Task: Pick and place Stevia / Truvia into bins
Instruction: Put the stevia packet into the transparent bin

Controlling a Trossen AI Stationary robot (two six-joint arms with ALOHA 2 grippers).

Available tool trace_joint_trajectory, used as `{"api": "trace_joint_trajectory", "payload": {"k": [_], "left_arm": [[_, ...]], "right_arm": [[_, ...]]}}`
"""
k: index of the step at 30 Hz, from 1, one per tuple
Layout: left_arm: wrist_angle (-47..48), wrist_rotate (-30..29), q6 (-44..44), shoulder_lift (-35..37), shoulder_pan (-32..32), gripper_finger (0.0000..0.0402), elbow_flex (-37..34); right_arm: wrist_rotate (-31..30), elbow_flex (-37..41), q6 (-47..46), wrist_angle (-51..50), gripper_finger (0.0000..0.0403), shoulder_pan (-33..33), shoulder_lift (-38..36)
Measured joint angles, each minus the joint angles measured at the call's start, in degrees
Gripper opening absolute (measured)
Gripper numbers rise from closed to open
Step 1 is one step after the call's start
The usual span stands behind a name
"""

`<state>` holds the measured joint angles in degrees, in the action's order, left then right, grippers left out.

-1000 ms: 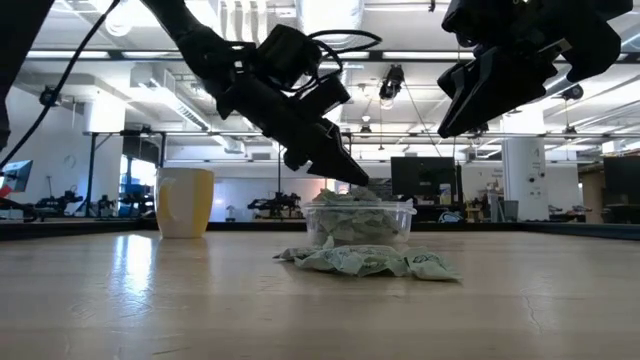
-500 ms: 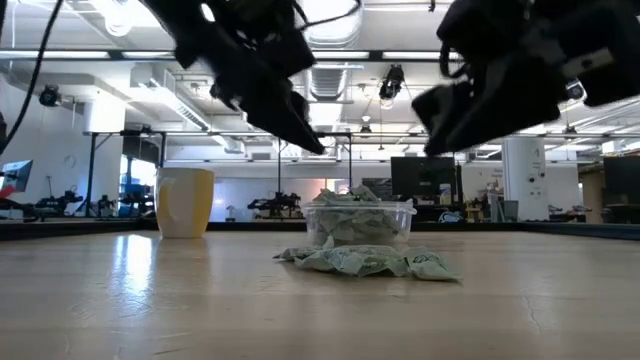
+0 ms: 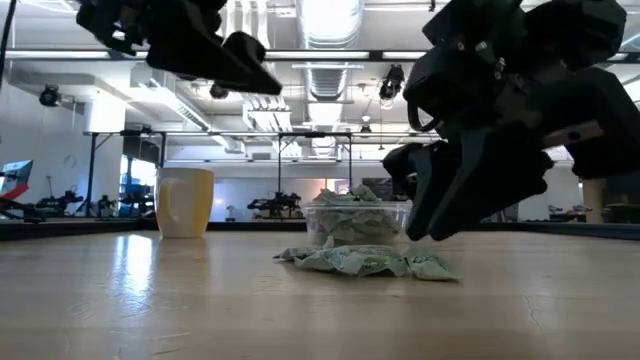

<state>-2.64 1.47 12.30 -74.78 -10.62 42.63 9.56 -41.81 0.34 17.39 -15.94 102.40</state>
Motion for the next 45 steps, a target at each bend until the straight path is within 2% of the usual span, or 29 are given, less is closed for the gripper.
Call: {"api": "trace_joint_trajectory", "payload": {"k": [10,14,23,28,36,39,42,45], "left_arm": [[-3.97,-2.05,-1.46,4.02,-1.01,0.0238,-6.21],[-4.41,-2.03,-1.66,4.43,-1.08,0.0238,-6.26],[-4.20,-2.02,-2.95,4.72,-1.08,0.0238,-6.25],[-4.38,-2.00,-2.95,4.71,-1.12,0.0238,-6.25],[-4.31,-1.99,-2.97,4.69,-1.12,0.0238,-6.25],[-4.23,-1.98,-2.97,4.69,-1.12,0.0238,-6.31],[-4.15,-1.98,-2.95,4.40,-1.12,0.0238,-6.42],[-4.12,-1.96,-2.95,4.30,-1.12,0.0238,-6.44]], "right_arm": [[0.17,-0.86,-2.43,1.63,0.0120,-0.04,1.29],[2.52,-0.73,-4.04,1.90,0.0138,-0.07,2.75],[2.71,-1.15,-4.44,0.85,0.0168,-0.13,3.98],[2.37,-1.13,-3.76,-0.07,0.0131,-0.28,3.77],[2.28,-0.87,-1.66,-5.28,0.0019,-0.31,0.93],[2.33,-0.76,-1.25,-7.82,0.0013,-0.33,-1.76],[-2.55,-0.85,0.28,-10.52,0.0013,-0.33,-5.70],[-10.53,-0.83,2.48,-13.89,0.0013,-0.23,-10.04]]}}
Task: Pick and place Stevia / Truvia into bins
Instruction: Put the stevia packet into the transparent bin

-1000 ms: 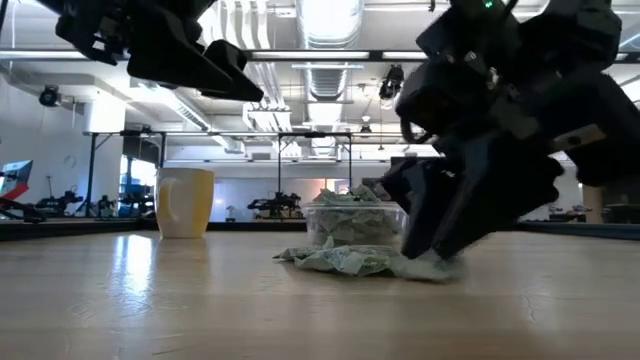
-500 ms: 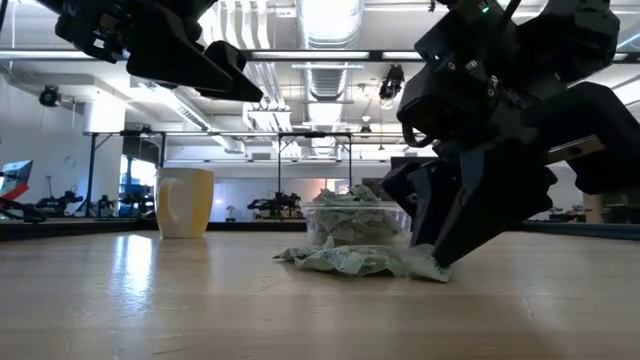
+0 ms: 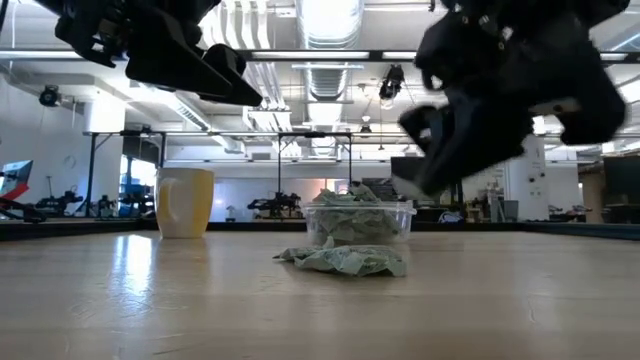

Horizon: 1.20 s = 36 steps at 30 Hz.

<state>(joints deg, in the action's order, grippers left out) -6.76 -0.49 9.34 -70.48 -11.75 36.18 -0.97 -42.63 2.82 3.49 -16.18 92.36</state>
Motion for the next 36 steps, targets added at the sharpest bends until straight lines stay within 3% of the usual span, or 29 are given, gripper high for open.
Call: {"api": "trace_joint_trajectory", "payload": {"k": [5,7,18,26,29,36], "left_arm": [[-0.06,-0.02,0.02,0.00,0.00,0.0238,0.00],[-0.21,0.00,0.02,0.00,0.00,0.0238,0.02],[-0.26,0.00,0.04,0.00,0.00,0.0238,0.02],[-0.26,0.00,0.06,0.00,0.00,0.0238,0.02],[-0.43,0.00,0.04,-0.41,-0.01,0.0238,0.02],[-1.72,0.03,0.07,-4.75,-0.01,0.0238,0.04]], "right_arm": [[-21.64,0.02,4.36,-0.86,0.0012,1.49,-6.58],[-26.27,0.02,5.28,-0.38,0.0012,3.40,-7.91],[-22.75,-0.07,1.44,-0.23,0.0013,17.07,-5.18],[-21.93,-0.09,-1.82,-0.79,0.0015,19.48,-4.11],[-18.30,-0.09,-1.66,-1.93,0.0036,19.41,-4.11],[-18.50,-0.11,-2.47,-2.94,0.0118,19.47,-5.00]]}}
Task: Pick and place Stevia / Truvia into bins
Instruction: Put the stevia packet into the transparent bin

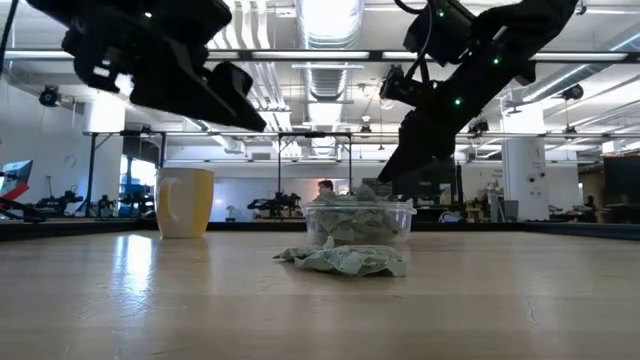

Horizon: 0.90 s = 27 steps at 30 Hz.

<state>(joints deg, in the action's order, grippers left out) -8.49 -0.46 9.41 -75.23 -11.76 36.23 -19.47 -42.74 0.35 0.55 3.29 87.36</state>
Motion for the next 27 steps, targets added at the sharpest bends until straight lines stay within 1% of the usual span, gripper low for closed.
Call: {"api": "trace_joint_trajectory", "payload": {"k": [5,8,10,14,21,27], "left_arm": [[-3.41,0.26,0.56,-6.04,0.00,0.0238,0.30],[-7.81,2.63,1.64,-10.58,-0.11,0.0238,0.45],[-11.97,3.53,2.67,-14.21,-0.17,0.0238,0.44],[-15.91,3.60,3.26,-20.02,-0.19,0.0238,1.38],[-17.33,4.28,3.48,-25.26,-0.19,0.0238,4.22],[-17.39,6.14,3.09,-28.27,-0.18,0.0237,5.88]], "right_arm": [[-1.92,-0.11,-0.65,-4.00,0.0157,-0.18,-2.92],[-1.87,-0.20,-2.26,-6.70,0.0167,-1.20,-6.34],[-1.51,-0.19,-3.18,-8.84,0.0170,-2.27,-9.05],[-1.56,0.50,-4.05,-10.94,0.0171,-5.62,-13.98],[-1.58,2.41,-3.35,-10.79,0.0171,-11.89,-20.11],[-1.64,2.69,-3.10,-10.64,0.0171,-15.04,-21.99]]}}
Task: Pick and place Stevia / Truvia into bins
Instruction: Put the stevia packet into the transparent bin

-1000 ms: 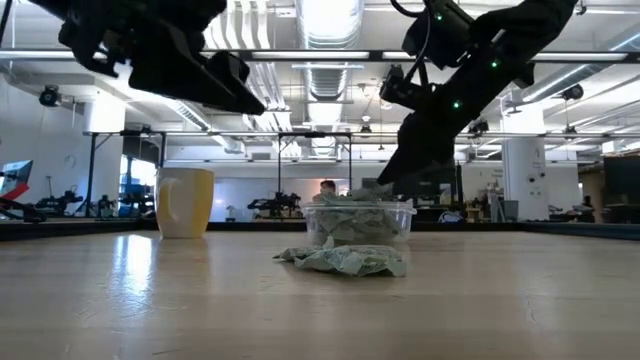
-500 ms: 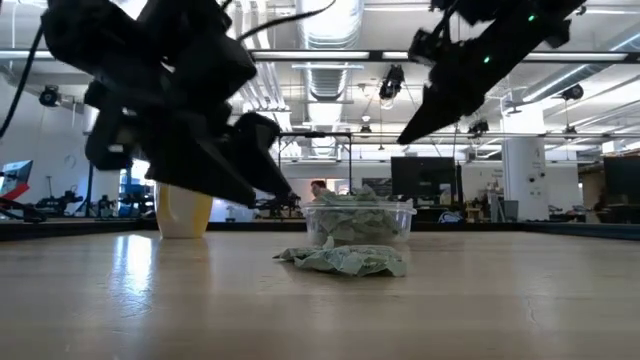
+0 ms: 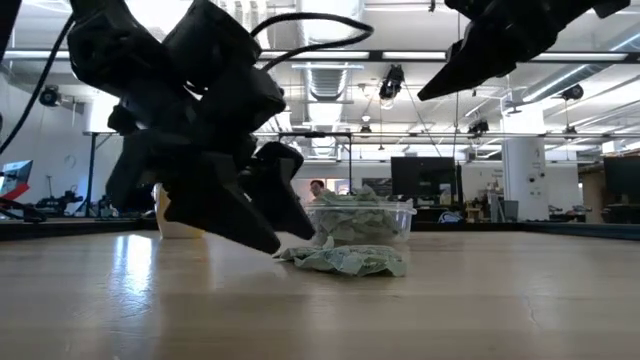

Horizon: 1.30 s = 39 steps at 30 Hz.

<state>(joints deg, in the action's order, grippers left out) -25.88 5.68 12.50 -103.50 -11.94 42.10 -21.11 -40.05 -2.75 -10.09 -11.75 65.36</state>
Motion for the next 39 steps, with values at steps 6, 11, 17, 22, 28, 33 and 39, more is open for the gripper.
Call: {"api": "trace_joint_trajectory", "payload": {"k": [6,11,17,22,28,33,39], "left_arm": [[-0.17,0.85,-0.19,-2.47,0.43,0.0227,1.49],[0.42,1.36,-0.39,-2.63,0.89,0.0183,1.52],[2.14,1.58,-0.16,-2.51,0.97,0.0099,2.16],[4.29,0.97,0.33,-1.35,1.00,0.0015,2.23],[9.70,-1.93,0.68,4.21,0.97,0.0008,2.23],[10.18,-11.41,4.24,8.91,1.03,0.0003,2.08],[6.91,-28.79,11.17,10.95,2.85,0.0002,2.08]], "right_arm": [[0.00,0.03,-0.07,-0.36,0.0171,-0.39,0.26],[0.03,0.07,-0.13,-0.48,0.0171,-0.39,0.50],[0.05,0.09,-0.28,-0.46,0.0171,-0.39,0.50],[0.12,0.09,-0.29,-0.47,0.0171,-0.39,0.50],[0.23,0.11,-0.28,-0.51,0.0171,-0.39,0.50],[0.62,0.79,-1.62,-0.39,0.0171,-0.39,0.69],[0.64,1.62,-2.09,-0.23,0.0171,-0.39,2.64]]}}
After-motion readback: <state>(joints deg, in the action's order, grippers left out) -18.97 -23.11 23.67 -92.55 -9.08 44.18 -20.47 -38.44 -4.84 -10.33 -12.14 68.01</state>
